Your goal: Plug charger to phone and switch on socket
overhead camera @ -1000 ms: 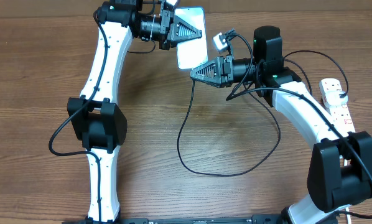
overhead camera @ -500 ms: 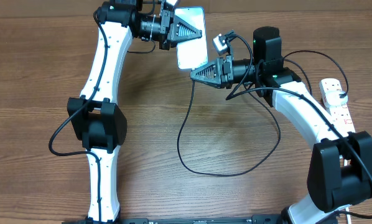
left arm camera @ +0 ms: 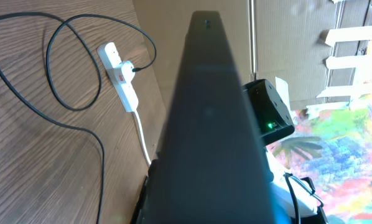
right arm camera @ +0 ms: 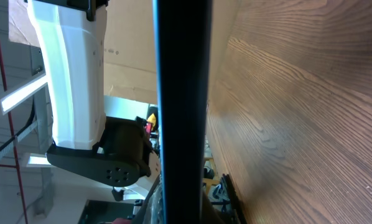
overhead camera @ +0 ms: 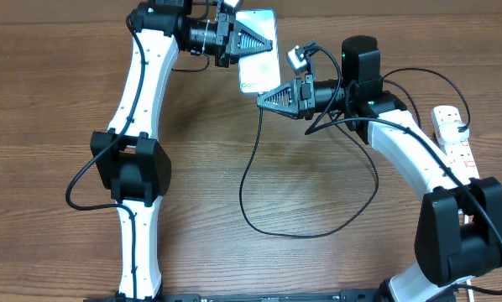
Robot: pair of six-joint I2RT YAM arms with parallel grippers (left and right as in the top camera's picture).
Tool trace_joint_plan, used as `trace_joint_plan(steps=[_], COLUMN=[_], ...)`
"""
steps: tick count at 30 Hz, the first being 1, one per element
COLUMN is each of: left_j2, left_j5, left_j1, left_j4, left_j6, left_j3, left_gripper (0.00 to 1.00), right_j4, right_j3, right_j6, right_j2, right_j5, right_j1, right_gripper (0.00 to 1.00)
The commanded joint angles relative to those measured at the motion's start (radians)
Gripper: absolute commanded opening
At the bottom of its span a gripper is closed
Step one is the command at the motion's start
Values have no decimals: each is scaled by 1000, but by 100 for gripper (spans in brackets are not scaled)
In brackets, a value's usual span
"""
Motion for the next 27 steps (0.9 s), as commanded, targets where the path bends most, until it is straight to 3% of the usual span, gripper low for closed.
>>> trace_joint_plan(steps=[1,12,27], left_j2=[-13,-13,-13], left_j5=[35,27,23], left_j1=[-11,-16,-20], left_j4=[-18,-149,-156], left_j6=[-13,87,106], left_j3=[9,9,9], left_gripper=[4,4,4], right_j4=[7,123,120], right_j3=[16,16,16], right_j6=[-2,110,155], right_j2=[-16,-16,-16], right_j5=[40,63,176], right_j1=[2,0,0], right_gripper=[4,4,4])
